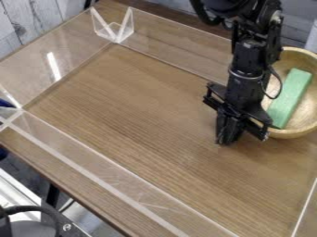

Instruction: Remove the green block from inside the brown bowl and put it on the table

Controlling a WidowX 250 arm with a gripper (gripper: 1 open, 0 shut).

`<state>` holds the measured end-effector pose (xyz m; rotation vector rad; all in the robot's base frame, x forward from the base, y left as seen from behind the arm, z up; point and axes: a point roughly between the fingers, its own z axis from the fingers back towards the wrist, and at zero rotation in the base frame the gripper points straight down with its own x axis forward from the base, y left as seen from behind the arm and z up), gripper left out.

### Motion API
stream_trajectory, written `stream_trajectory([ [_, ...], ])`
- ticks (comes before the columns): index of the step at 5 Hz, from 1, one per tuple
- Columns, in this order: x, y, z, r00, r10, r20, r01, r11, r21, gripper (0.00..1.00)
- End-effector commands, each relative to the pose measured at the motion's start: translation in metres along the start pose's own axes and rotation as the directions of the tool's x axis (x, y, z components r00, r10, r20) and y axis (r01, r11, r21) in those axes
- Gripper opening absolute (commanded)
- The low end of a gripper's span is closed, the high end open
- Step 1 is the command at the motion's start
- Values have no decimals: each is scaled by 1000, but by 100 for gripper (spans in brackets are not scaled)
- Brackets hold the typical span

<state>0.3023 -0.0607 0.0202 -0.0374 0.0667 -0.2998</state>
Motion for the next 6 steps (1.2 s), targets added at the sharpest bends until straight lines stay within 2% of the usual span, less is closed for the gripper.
stream_trajectory([
  [1,13,6,13,998,24,62,-24,1000,5,0],
  [6,15,22,11,994,90,56,-90,996,3,0],
])
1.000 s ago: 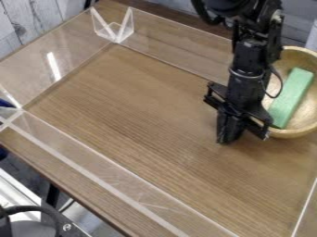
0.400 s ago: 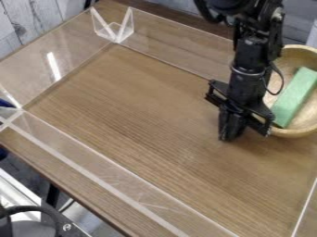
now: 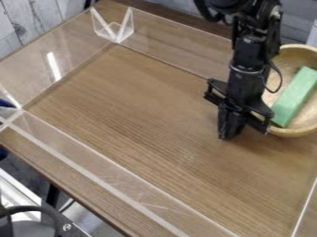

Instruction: Remove the green block from inside the brown bowl and put it on the table

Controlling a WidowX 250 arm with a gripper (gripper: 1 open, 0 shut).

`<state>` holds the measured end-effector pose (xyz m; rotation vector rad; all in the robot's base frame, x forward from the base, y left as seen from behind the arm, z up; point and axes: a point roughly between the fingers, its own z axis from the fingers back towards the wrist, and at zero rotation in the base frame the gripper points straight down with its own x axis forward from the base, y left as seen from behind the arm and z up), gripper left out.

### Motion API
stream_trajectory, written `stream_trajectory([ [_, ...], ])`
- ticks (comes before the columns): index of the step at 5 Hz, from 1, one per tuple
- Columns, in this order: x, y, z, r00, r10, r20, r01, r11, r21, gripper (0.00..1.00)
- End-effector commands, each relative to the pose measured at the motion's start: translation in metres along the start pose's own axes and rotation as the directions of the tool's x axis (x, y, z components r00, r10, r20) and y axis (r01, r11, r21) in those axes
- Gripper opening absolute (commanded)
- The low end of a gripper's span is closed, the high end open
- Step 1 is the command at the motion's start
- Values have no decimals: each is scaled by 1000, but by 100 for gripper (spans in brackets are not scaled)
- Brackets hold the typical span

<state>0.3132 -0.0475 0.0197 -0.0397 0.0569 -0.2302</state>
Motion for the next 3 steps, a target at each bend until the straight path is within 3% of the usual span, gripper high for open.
stream_trajectory([
  [1,10,8,10,999,30,43,-30,1000,6,0],
  [2,12,10,10,998,39,42,-39,999,5,0],
  [3,4,12,26,996,51,69,-52,999,15,0],
])
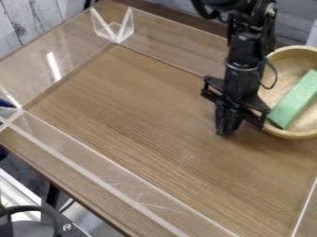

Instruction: Remove the green block from inside the brown bowl and put it on the table

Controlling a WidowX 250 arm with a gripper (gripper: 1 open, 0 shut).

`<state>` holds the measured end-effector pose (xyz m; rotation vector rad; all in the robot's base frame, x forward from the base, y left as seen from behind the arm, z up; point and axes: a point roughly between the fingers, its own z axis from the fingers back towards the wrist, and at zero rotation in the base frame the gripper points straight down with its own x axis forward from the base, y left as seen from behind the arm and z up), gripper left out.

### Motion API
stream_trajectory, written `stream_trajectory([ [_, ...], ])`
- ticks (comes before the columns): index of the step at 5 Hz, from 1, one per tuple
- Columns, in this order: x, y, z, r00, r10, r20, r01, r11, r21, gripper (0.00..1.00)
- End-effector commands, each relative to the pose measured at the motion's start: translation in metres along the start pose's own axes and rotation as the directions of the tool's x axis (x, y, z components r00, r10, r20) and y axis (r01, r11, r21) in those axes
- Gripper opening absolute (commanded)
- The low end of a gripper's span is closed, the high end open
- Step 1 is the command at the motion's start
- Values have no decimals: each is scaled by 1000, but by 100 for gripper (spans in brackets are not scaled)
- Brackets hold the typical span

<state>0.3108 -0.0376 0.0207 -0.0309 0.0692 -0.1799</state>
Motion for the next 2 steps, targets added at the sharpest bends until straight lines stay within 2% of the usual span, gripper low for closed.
stream_trajectory([
  [1,-1,6,40,994,14,106,-16,1000,18,0],
  [2,-12,9,51,993,28,114,-32,999,28,0],
])
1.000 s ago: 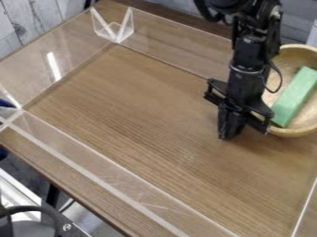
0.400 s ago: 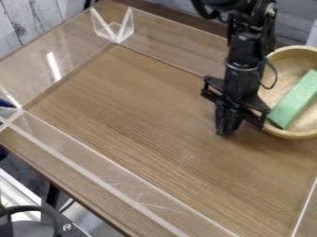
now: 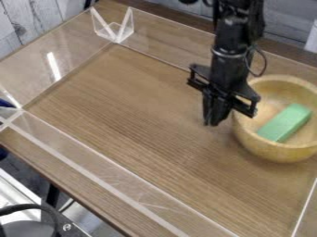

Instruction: Remove the green block from inside the brown bowl and put it on the table

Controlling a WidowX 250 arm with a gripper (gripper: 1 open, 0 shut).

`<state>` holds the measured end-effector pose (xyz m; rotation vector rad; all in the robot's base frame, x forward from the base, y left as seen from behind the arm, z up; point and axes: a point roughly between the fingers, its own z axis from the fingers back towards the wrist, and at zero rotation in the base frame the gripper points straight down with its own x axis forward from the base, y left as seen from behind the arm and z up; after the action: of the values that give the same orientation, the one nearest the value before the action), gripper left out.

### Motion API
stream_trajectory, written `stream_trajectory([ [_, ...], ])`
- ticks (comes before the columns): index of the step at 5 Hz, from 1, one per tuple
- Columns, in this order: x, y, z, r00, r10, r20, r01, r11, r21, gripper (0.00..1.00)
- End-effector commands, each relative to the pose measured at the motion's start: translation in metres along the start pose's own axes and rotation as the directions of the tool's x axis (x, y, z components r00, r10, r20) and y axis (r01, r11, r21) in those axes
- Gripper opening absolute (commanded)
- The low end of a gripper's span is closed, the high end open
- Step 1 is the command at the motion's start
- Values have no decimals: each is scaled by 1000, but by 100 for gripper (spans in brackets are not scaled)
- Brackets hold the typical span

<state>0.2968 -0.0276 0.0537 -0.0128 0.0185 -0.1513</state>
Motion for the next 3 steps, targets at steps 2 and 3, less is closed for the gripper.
stream_trajectory([
  [2,-12,27,9,998,54,22,-55,998,39,0],
  [3,-20,38,-1,997,76,1,-76,996,41,0],
])
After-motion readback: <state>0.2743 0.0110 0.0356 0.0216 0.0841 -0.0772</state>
